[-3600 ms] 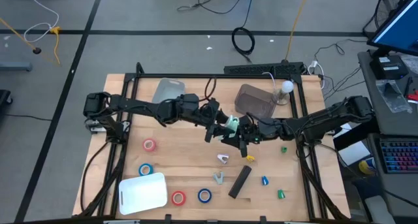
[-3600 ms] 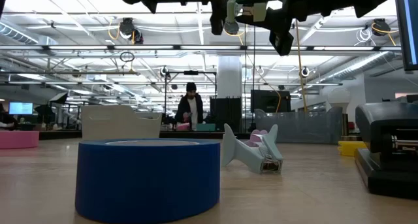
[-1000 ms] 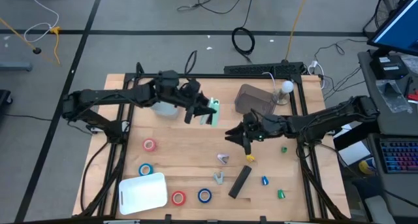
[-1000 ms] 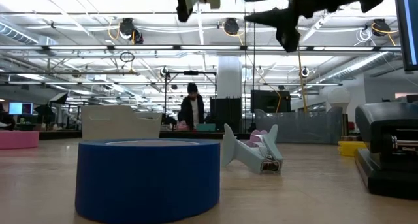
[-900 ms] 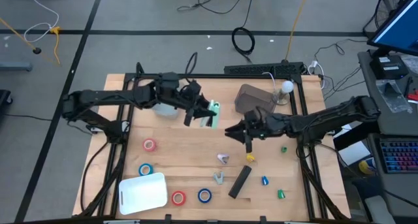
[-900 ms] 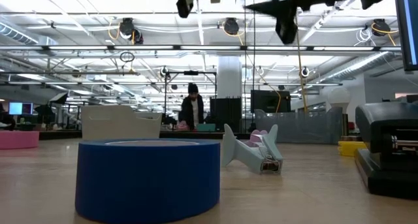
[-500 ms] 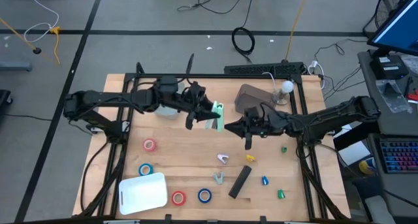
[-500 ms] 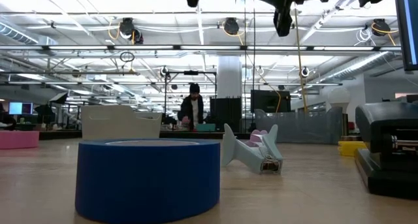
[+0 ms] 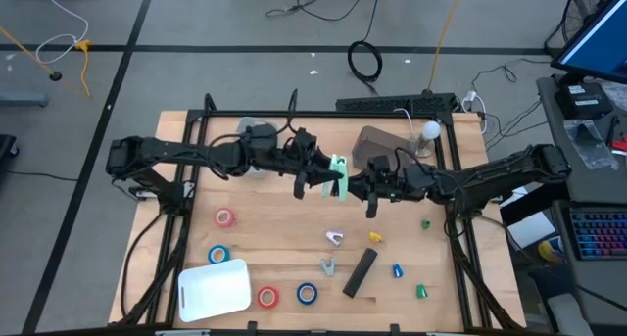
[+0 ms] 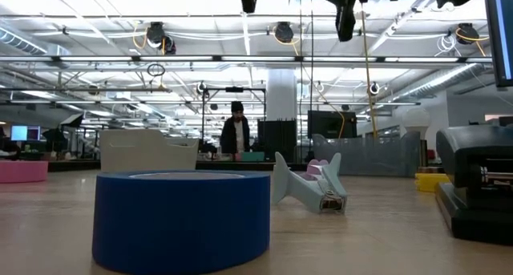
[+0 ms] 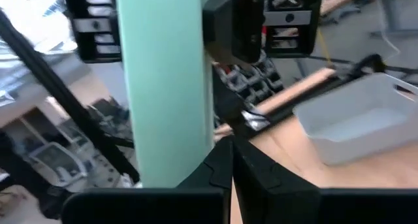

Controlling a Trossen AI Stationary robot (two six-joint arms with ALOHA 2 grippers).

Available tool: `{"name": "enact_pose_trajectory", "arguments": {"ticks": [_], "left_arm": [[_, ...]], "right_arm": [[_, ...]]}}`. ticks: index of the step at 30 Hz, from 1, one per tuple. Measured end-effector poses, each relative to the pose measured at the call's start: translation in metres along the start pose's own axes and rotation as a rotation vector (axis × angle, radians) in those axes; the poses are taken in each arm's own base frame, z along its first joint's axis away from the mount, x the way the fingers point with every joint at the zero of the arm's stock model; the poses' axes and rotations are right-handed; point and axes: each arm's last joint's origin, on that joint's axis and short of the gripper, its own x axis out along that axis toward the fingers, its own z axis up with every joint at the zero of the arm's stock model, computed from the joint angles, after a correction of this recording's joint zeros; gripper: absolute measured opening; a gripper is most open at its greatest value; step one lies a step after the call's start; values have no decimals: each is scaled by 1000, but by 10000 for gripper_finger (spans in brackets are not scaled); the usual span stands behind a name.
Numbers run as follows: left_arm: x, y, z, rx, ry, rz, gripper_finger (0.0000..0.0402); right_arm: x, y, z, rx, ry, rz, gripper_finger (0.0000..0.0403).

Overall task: Pick and place Stapler, Stapler remover, tape
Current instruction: Put the green stapler into the gray bin

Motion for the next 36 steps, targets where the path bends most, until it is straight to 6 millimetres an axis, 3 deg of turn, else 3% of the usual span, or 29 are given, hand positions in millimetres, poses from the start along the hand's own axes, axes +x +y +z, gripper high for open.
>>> {"name": "enact_pose_trajectory", "arguments": {"ticks": [4, 9, 12, 21, 25, 36], "left_arm": [[-3, 3, 7, -4, -34, -42, 142], [-19, 3, 30, 20, -64, -196, 142], [-31, 13, 41, 12, -45, -210, 142], [-68, 63, 37, -135, 157, 216, 142], [-84, 79, 37, -188, 213, 324, 142], [-167, 128, 41, -379, 333, 724, 142]], "right_arm": [[-1, -2, -7, -14, 54, -46, 1], [-3, -11, -19, -43, 189, -131, 1], [-6, -15, -25, -58, 260, -170, 0], [-15, -16, -34, -78, 372, -213, 0], [-18, -16, -33, -84, 391, -224, 0], [-30, -13, -22, -74, 387, -201, 0]]}}
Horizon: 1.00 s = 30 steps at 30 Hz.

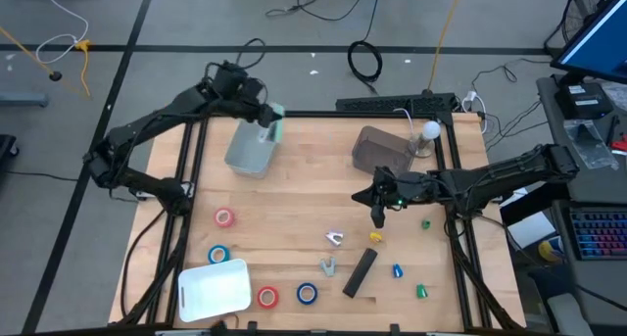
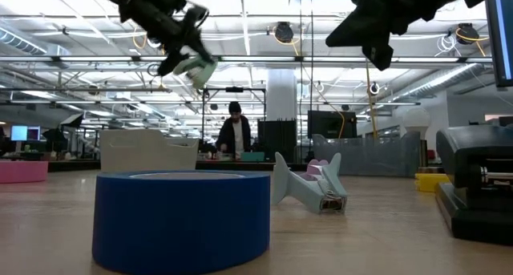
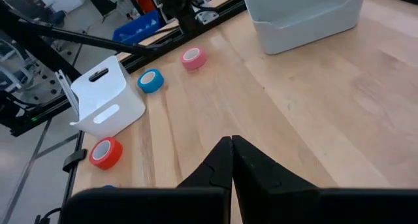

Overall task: Pick and place Stapler, Stapler remover, tape
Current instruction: Put the green stapler into the gray bin

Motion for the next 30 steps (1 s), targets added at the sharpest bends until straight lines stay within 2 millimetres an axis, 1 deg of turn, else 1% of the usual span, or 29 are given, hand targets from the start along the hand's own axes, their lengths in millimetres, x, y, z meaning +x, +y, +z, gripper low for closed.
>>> {"name": "enact_pose_trajectory", "arguments": {"ticks": [3, 5, 7, 10, 13, 16, 18, 20, 24, 30], "left_arm": [[-6, 21, -1, -29, 48, 68, 142], [-7, 31, 0, -33, 50, 64, 142], [-6, 45, -3, -58, 60, 48, 142], [-3, 67, -13, -103, 62, 18, 142], [2, 91, -29, -174, 64, -25, 142], [4, 106, -37, -187, 18, -87, 142], [5, 115, -45, -208, 12, -76, 142], [5, 123, -51, -223, 7, -62, 142], [6, 132, -57, -224, -11, -44, 142], [22, 138, -60, -197, 20, -34, 142]], "right_arm": [[0, 0, 0, -5, -3, 2, 0], [0, 1, 1, -24, -14, 7, 0], [0, 1, 2, -53, -24, 10, 0], [-1, 0, 3, -129, -44, -28, 0], [-2, 0, 6, -176, -88, -72, 0], [-4, 0, 9, -239, -124, -90, 0], [-4, 1, 12, -300, -147, -84, 0], [-4, 3, 13, -348, -163, -77, 0], [-4, 4, 15, -383, -185, -72, 0], [-4, 4, 15, -363, -184, -70, 0]]}}
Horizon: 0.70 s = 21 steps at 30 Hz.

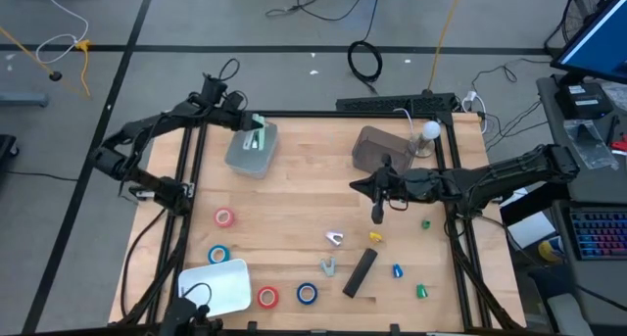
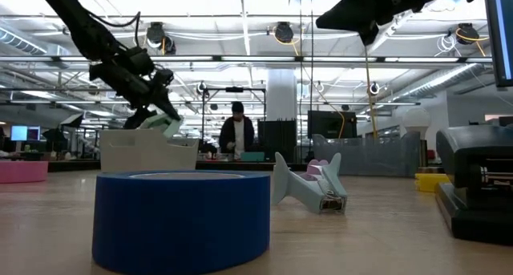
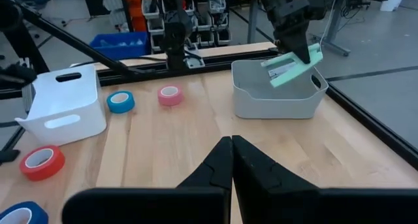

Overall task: Pick and place Stapler, Stapler remover, tape
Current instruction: Put the green stapler into the gray bin

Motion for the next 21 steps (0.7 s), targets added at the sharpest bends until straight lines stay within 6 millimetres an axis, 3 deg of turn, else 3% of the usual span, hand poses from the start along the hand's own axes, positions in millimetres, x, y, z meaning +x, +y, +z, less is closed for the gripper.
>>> {"name": "enact_pose_trajectory", "arguments": {"ticks": [21], "left_arm": [[39, 8, -13, 43, 118, 27, 142]], "right_arm": [[0, 0, 0, 19, 0, 0, 0]]}}
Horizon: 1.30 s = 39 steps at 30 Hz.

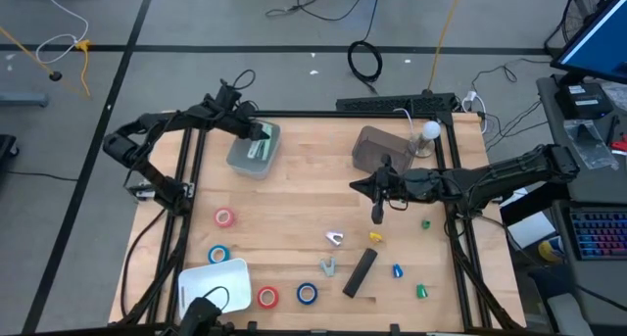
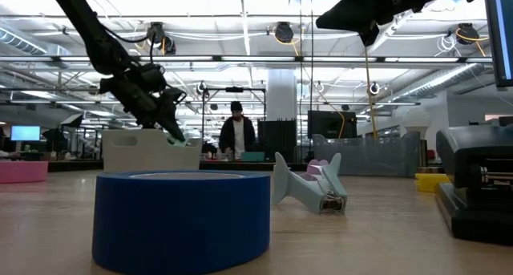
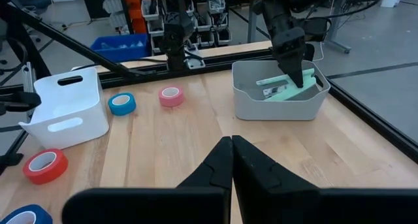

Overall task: Pick and place Stapler, Stapler remover, tape
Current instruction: Put the green stapler into the gray bin

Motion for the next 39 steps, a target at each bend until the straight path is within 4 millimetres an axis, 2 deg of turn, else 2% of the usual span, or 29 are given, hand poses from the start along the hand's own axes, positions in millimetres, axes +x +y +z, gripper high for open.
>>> {"name": "enact_pose_trajectory", "arguments": {"ticks": [6, 11, 13, 25, 32, 39], "left_arm": [[1, -1, -1, 28, 2, 14, 145], [6, -7, -2, 67, 4, 56, 203], [7, -9, -2, 80, 4, 74, 211], [9, -11, -5, 78, 23, 85, 169], [5, -13, -8, 138, 127, 98, 169], [-10, -22, 0, 198, 273, 260, 160]], "right_arm": [[0, 0, 0, -2, -1, -4, 0], [0, 0, 0, -3, -1, -4, 0], [0, 0, 0, -3, -1, -5, 0], [0, 0, 0, -3, -1, -4, 0], [0, 0, 0, -3, -1, -4, 0], [0, 0, 0, -3, -1, -3, 0]]}}
